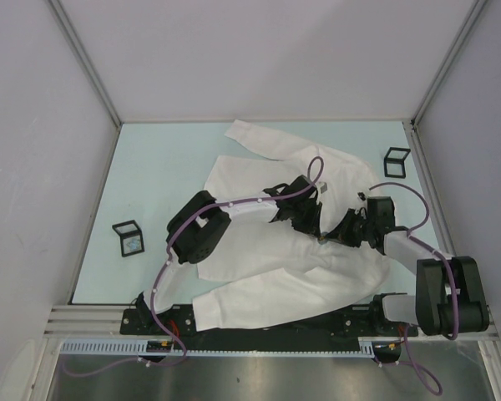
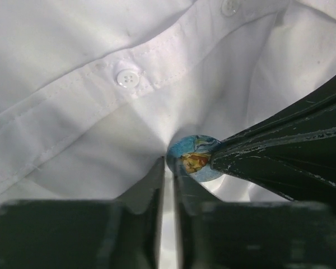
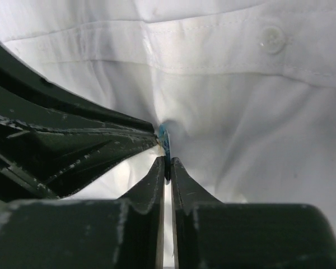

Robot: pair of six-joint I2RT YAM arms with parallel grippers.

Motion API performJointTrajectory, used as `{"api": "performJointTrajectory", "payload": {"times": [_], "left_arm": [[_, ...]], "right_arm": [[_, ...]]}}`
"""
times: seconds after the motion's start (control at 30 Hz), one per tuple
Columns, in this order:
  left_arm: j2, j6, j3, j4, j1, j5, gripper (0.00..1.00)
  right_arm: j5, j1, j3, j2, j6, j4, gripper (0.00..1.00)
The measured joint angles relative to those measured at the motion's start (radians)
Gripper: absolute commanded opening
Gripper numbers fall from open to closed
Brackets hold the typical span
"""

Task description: Remove the brooch from the garment

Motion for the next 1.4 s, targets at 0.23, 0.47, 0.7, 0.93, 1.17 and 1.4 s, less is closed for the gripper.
{"api": "performJointTrajectory", "payload": {"times": [0.23, 0.47, 0.7, 0.93, 1.17, 1.4], "left_arm": [[-0.025, -0.034, -0.037, 0.031, 0.018, 0.063, 0.48], [-0.059, -0.125, -0.119, 0.068, 0.076, 0.184, 0.57], [-0.070, -0.257, -0.167, 0.165, 0.109, 0.282, 0.61], [-0.070, -0.361, -0.171, 0.266, 0.113, 0.347, 0.60], [-0.069, -0.373, -0.173, 0.260, 0.127, 0.355, 0.60], [-0.061, -0.373, -0.175, 0.261, 0.132, 0.349, 0.58]], "right_arm": [[0.143, 0.064, 0.000, -0.122, -0.003, -0.059, 0.00], [0.418, 0.242, 0.003, -0.204, -0.006, -0.139, 0.00], [0.690, 0.430, 0.064, -0.169, 0.002, -0.203, 0.06], [0.738, 0.478, 0.100, -0.108, 0.002, -0.193, 0.17], [0.689, 0.470, 0.100, -0.098, -0.002, -0.179, 0.32], [0.570, 0.469, 0.100, -0.100, -0.003, -0.137, 0.36]]}}
